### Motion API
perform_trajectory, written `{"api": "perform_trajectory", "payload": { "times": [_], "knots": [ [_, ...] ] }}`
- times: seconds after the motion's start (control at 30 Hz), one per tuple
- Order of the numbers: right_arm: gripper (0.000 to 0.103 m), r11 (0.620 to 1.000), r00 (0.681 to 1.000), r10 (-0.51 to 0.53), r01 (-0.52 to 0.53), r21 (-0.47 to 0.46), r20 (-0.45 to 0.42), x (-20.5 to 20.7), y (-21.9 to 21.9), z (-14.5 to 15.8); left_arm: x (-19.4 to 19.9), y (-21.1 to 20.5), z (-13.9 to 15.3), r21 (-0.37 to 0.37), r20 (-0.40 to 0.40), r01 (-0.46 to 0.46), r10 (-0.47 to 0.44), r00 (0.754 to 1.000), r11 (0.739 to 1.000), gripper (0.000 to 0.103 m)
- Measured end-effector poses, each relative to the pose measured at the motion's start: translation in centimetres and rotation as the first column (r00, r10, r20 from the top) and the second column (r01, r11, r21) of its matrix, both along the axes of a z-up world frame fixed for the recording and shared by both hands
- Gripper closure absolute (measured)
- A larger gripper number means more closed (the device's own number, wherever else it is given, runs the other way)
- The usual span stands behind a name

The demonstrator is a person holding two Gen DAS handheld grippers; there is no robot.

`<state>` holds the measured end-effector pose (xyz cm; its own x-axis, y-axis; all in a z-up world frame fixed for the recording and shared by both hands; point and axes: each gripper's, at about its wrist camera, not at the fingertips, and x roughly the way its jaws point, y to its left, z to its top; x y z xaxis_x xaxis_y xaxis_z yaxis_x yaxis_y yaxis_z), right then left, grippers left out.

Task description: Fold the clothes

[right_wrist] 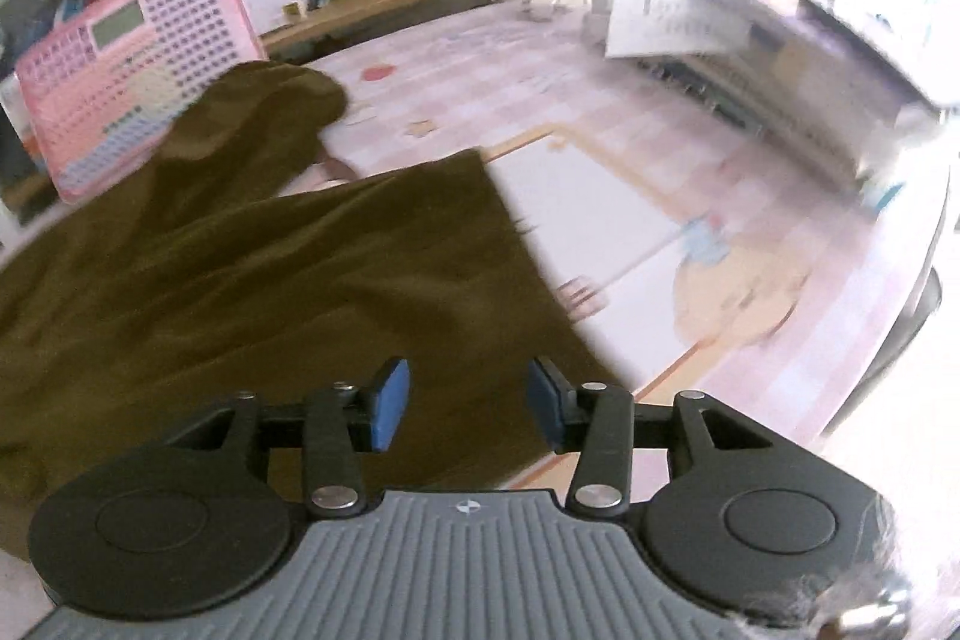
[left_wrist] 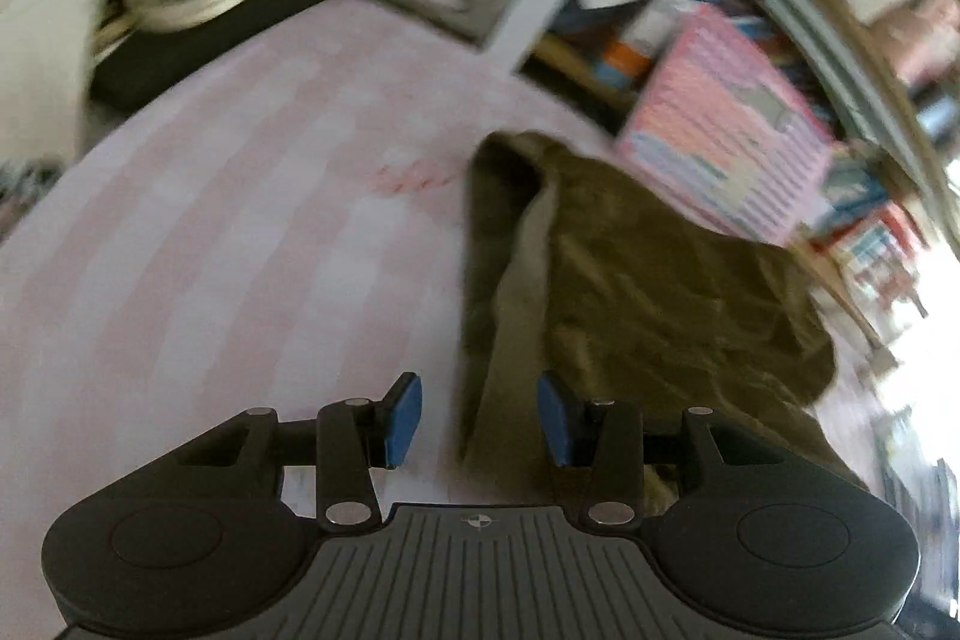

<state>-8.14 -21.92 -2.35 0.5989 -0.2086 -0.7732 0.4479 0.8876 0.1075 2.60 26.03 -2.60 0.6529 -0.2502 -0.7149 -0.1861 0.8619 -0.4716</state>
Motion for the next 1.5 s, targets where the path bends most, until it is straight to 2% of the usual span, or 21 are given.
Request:
{"api": "perform_trajectory", "payload": {
  "times": [0.13,0.2,0.3,0.4,0.53,0.57,0.6,0.67,0.8,0.83,0.87,0.9,0.97,1.0,1.03,1.1,1.17,1.23,1.3,1.43,1.5],
  "knots": [
    [0.062,0.995,0.995,0.091,-0.092,-0.029,-0.043,-0.3,-2.8,-1.0,-3.2,-1.4,-0.7,-0.056,-0.035,-0.143,0.141,0.989,0.988,0.061],
    [0.066,0.991,0.989,0.130,-0.132,-0.023,-0.066,-0.4,-3.7,-1.7,-4.7,-1.7,-1.2,-0.126,-0.053,-0.202,0.196,0.979,0.971,0.059],
    [0.077,0.982,0.978,0.190,-0.190,0.006,-0.085,-0.8,-4.6,-2.5,-6.5,-2.1,-2.0,-0.243,-0.085,-0.284,0.271,0.959,0.927,0.052],
    [0.088,0.966,0.964,0.259,-0.258,0.013,-0.069,-1.2,-4.9,-2.6,-6.9,-2.0,-2.9,-0.323,-0.110,-0.369,0.353,0.929,0.872,0.049],
    [0.093,0.944,0.943,0.326,-0.322,-0.069,0.063,-1.9,-4.4,1.2,-6.4,-1.2,-4.0,-0.391,-0.157,-0.476,0.452,0.878,0.788,0.045],
    [0.093,0.939,0.934,0.339,-0.328,-0.104,0.115,-2.4,-4.3,2.6,-6.0,-1.1,-4.2,-0.401,-0.169,-0.485,0.458,0.873,0.777,0.041],
    [0.093,0.938,0.932,0.341,-0.329,-0.112,0.120,-2.6,-4.3,3.1,-5.6,-1.1,-4.5,-0.413,-0.179,-0.485,0.453,0.873,0.771,0.038],
    [0.092,0.939,0.936,0.338,-0.328,-0.107,0.099,-2.9,-4.4,3.2,-4.7,-1.2,-5.0,-0.445,-0.185,-0.482,0.450,0.874,0.754,0.036],
    [0.090,0.943,0.947,0.318,-0.321,-0.082,-0.051,-2.3,-4.4,-1.2,-3.4,-1.7,-5.2,-0.467,-0.202,-0.520,0.487,0.850,0.715,0.039],
    [0.090,0.943,0.946,0.316,-0.322,-0.088,-0.072,-2.2,-4.3,-2.1,-3.0,-1.8,-5.2,-0.461,-0.202,-0.526,0.493,0.846,0.715,0.042],
    [0.089,0.942,0.946,0.314,-0.322,-0.093,-0.085,-2.1,-4.1,-2.6,-2.6,-1.8,-5.2,-0.453,-0.203,-0.532,0.498,0.843,0.716,0.063],
    [0.089,0.943,0.948,0.307,-0.315,-0.102,-0.086,-2.1,-3.9,-2.8,-2.1,-2.0,-5.2,-0.433,-0.209,-0.530,0.491,0.846,0.729,0.079],
    [0.089,0.944,0.949,0.301,-0.310,-0.108,-0.091,-2.0,-3.6,-2.8,-1.3,-2.3,-4.2,-0.380,-0.176,-0.490,0.458,0.871,0.785,0.091],
    [0.088,0.945,0.949,0.300,-0.309,-0.109,-0.095,-1.9,-3.5,-2.7,-1.5,-3.0,-2.1,-0.318,-0.078,-0.426,0.425,0.902,0.847,0.093],
    [0.088,0.944,0.948,0.302,-0.312,-0.110,-0.099,-1.8,-3.5,-2.6,-1.7,-3.6,-0.1,-0.249,0.014,-0.365,0.380,0.925,0.897,0.093],
    [0.088,0.941,0.944,0.311,-0.322,-0.103,-0.109,-1.8,-3.3,-2.4,-3.4,-3.7,2.0,-0.156,0.111,-0.281,0.300,0.948,0.947,0.092],
    [0.088,0.939,0.939,0.322,-0.333,-0.088,-0.121,-2.1,-3.2,-2.2,-4.9,-3.8,3.8,-0.058,0.190,-0.206,0.213,0.958,0.977,0.092],
    [0.088,0.935,0.934,0.336,-0.346,-0.080,-0.121,-2.6,-2.8,-2.2,-5.2,-2.0,0.9,-0.065,0.052,-0.274,0.278,0.959,0.959,0.093],
    [0.088,0.932,0.932,0.342,-0.353,-0.086,-0.121,-3.1,-2.3,-2.2,-5.5,-0.7,-2.2,-0.074,-0.074,-0.329,0.324,0.943,0.941,0.092],
    [0.087,0.929,0.932,0.338,-0.353,-0.114,-0.134,-3.0,-1.6,-2.3,-5.6,-0.9,-2.7,-0.048,-0.066,-0.306,0.302,0.951,0.951,0.082],
    [0.086,0.928,0.932,0.335,-0.352,-0.124,-0.140,-2.9,-1.4,-2.3,-5.5,-0.6,-2.8,-0.041,-0.076,-0.292,0.288,0.954,0.956,0.072]
  ]
}}
